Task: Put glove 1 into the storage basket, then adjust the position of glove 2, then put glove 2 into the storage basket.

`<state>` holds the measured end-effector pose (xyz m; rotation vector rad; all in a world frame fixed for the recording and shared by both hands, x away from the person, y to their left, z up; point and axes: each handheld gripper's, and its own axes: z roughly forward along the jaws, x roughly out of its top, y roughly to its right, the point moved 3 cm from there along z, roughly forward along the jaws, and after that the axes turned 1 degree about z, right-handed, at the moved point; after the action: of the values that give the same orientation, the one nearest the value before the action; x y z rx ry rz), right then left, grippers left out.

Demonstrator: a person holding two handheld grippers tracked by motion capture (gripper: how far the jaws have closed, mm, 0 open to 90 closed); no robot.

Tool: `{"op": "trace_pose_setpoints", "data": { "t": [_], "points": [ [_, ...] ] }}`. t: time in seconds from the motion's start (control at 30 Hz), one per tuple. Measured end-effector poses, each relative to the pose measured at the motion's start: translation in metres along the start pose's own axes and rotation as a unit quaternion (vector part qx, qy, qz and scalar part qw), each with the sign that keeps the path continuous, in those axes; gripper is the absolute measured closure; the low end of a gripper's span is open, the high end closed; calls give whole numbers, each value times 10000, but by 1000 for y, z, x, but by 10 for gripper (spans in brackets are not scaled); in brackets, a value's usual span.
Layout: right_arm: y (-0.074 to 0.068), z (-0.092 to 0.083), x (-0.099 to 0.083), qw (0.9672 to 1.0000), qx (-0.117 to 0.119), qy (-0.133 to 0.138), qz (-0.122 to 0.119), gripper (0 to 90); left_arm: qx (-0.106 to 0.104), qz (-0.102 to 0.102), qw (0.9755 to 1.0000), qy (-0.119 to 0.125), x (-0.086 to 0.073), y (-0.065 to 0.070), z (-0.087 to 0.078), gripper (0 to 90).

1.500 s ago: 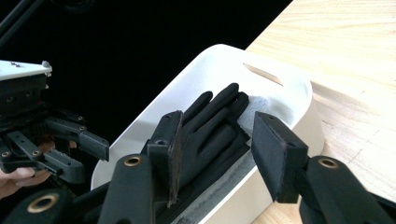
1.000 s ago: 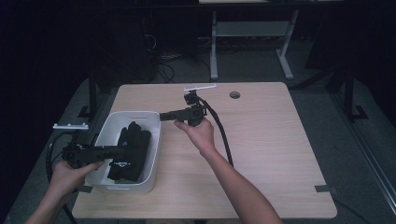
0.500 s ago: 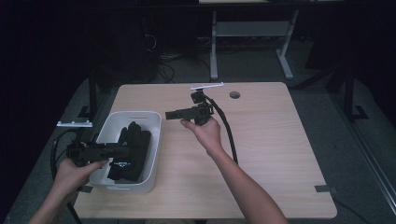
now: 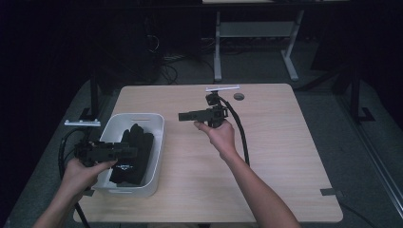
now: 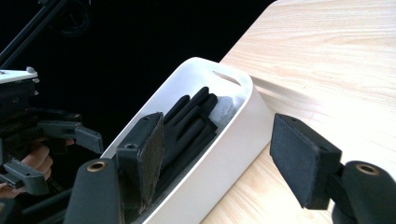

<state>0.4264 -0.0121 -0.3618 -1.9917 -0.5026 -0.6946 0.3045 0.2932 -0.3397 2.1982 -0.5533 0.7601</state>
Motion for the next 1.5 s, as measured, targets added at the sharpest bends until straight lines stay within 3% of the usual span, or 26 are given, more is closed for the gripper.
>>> {"op": "trace_pose_setpoints", "data": {
  "t": [0.27,1.17,1.27,1.5],
  "points": [
    [6,-14,-1,9999,-79,68,53,345,-46,148,9999,-70,5,6,8,270],
    [29,-54,-12,9991,-241,261,223,339,-231,327,9991,-127,16,26,28,266],
    [33,-61,-14,9986,-144,360,370,338,-256,352,9989,-150,18,28,31,266],
    [44,-73,-18,9974,-158,468,516,333,-351,468,9981,-209,23,36,46,265]
  ]
}}
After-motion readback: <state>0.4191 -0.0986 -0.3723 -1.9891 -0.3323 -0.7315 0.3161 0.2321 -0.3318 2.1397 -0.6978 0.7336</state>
